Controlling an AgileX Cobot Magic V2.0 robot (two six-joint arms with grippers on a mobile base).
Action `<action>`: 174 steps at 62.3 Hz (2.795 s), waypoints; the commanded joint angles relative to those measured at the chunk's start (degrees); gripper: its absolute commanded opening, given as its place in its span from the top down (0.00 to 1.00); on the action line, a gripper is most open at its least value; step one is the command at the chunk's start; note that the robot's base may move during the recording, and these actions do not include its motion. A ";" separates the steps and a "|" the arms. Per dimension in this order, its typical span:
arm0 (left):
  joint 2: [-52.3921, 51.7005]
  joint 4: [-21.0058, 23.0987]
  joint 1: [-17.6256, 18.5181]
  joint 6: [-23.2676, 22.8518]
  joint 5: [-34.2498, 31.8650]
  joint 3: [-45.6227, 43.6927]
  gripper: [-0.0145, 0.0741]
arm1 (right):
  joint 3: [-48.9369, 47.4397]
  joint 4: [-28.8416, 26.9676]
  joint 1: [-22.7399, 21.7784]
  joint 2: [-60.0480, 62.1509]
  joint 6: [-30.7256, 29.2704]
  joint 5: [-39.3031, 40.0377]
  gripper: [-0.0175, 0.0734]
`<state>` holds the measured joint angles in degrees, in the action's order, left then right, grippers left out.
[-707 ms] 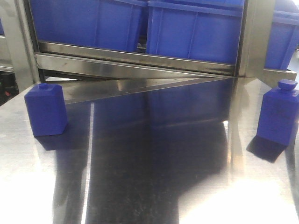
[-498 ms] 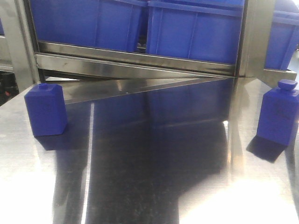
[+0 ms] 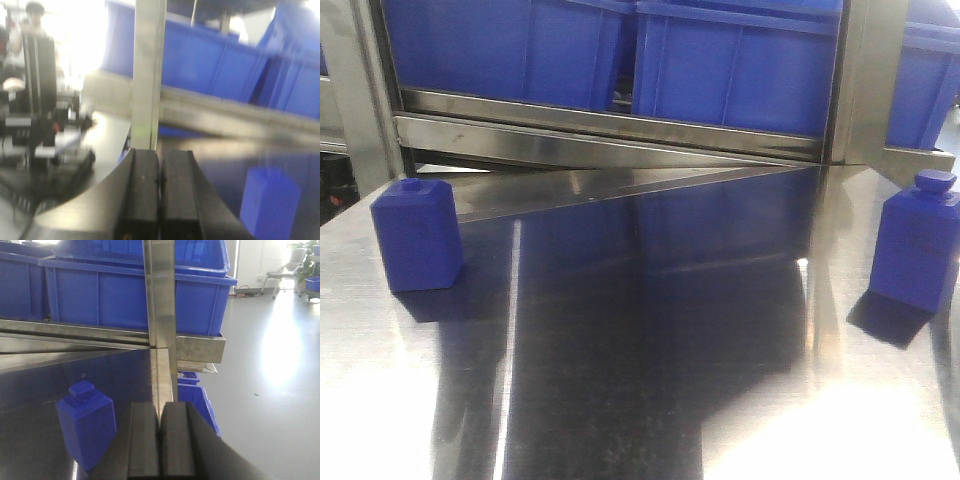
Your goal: Pick and sort blue part to right shelf
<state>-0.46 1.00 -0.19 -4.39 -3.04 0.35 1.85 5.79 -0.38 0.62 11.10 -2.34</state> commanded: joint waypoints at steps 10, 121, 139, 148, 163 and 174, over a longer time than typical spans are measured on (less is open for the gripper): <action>1.71 1.20 0.19 -0.87 -0.56 -8.79 0.70 | -1.32 0.08 -0.19 1.19 -0.44 5.25 0.74; 91.30 7.38 18.13 -9.67 56.73 -77.53 0.14 | -1.32 0.08 -0.19 1.19 -0.44 5.25 0.74; 98.06 7.24 18.13 -9.85 56.71 -77.53 0.14 | -1.32 0.08 -0.19 1.19 -0.44 5.25 0.74; 100.28 7.24 18.13 -9.85 56.42 -77.53 0.14 | -1.32 0.08 -0.19 1.19 -0.44 5.25 0.74; 100.69 7.35 18.13 -9.85 56.42 -77.62 0.29 | -1.32 0.08 -0.19 1.19 -0.44 5.25 0.74; 100.69 7.73 18.13 -9.85 56.42 -77.62 0.48 | -1.32 0.08 -0.19 1.19 -0.44 5.25 0.74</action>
<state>102.67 7.92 17.55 -13.72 54.40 -75.53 1.85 5.79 -0.38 0.62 11.10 -2.34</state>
